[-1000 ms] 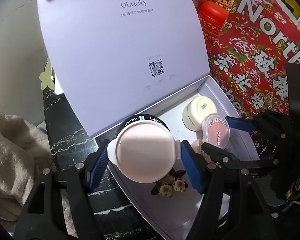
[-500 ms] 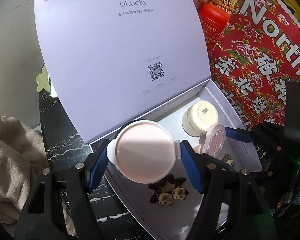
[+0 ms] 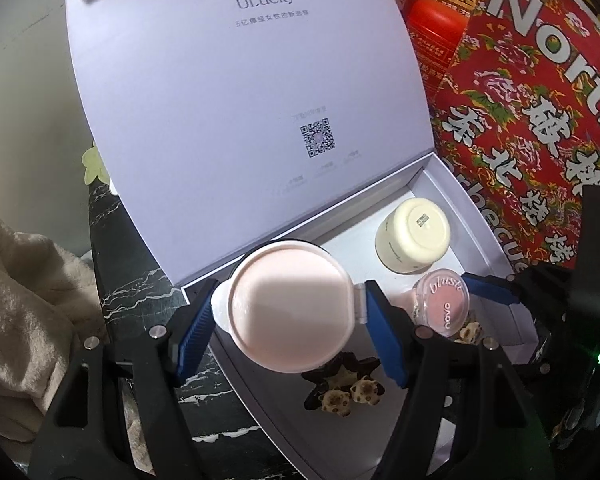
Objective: Organize objects
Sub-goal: 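Lower the white compact into the box with the left gripper while the right gripper lowers the blush compact, then open both grippers to release the white and blush compacts in the box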
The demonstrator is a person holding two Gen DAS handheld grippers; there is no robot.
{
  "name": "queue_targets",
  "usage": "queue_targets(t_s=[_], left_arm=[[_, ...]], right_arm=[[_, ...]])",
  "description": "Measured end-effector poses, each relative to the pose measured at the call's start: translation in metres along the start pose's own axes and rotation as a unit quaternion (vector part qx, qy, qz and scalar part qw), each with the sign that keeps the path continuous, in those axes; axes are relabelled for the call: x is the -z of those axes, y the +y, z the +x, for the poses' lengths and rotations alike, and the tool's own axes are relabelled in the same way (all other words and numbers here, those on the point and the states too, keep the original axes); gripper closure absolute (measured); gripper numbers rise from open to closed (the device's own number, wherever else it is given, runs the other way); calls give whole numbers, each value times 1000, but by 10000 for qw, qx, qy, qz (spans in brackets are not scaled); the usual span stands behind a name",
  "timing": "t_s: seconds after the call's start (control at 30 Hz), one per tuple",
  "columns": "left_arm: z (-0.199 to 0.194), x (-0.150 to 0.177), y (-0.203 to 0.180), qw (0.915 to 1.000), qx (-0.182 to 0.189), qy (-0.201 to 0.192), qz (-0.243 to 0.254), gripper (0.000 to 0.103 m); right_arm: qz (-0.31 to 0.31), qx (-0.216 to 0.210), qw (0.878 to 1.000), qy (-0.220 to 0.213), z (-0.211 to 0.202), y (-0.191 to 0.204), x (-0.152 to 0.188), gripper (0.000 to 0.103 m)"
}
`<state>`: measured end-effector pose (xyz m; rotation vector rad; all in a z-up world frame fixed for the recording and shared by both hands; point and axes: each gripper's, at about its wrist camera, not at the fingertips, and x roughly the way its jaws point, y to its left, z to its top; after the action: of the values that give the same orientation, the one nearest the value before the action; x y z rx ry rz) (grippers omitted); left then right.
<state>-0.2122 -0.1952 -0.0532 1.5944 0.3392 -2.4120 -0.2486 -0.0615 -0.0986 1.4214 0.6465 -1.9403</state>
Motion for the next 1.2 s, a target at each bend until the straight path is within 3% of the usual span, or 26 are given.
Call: queue_targets(t_s=[0.33, 1.1, 1.2], left_arm=[[-7, 0, 0, 10000, -57, 16, -23, 34], [-55, 2, -6, 9997, -91, -203, -87, 28], [-65, 6, -7, 9996, -90, -246, -97, 28]], right_arm=[[66, 30, 10000, -16, -5, -6, 2, 45], [99, 205, 9994, -257, -61, -9, 23, 36], [128, 208, 9993, -287, -64, 19, 10, 36]])
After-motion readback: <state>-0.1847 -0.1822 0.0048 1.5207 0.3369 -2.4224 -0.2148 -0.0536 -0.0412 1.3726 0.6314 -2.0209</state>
